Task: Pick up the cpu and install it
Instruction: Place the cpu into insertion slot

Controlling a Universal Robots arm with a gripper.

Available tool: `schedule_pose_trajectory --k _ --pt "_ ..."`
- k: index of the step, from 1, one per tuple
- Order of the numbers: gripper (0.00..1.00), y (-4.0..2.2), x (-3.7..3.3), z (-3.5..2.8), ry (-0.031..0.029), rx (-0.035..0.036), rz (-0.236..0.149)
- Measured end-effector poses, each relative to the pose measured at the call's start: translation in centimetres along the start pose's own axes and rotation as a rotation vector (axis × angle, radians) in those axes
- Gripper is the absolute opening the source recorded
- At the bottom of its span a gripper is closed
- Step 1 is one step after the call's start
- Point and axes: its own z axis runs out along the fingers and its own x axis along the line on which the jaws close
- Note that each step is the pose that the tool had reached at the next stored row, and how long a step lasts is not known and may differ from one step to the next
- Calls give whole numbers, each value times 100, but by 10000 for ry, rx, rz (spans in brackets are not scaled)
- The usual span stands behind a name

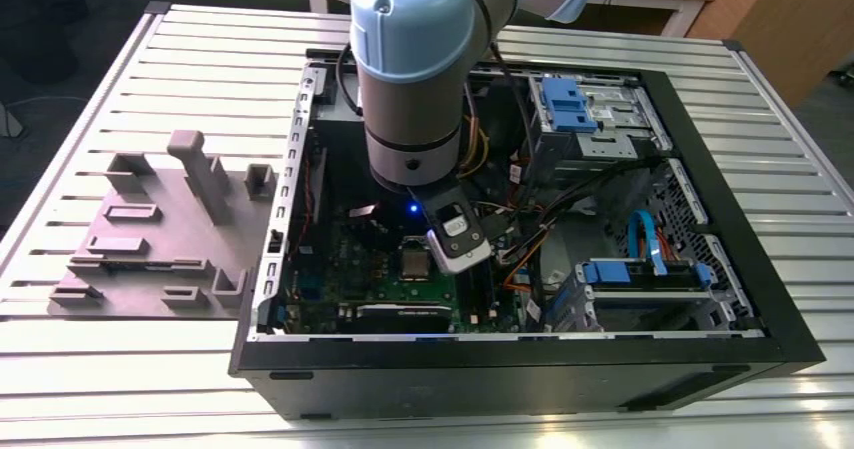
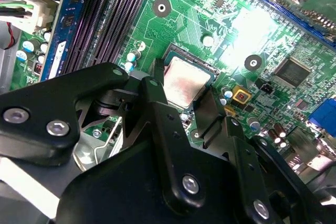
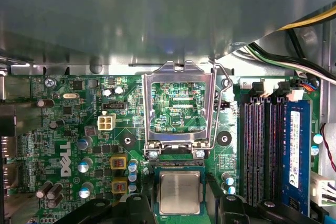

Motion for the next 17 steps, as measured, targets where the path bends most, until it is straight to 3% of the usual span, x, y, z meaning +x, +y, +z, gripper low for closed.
schedule_pose_trajectory --k 17 --pt "47 -20 3 8 -14 3 0"
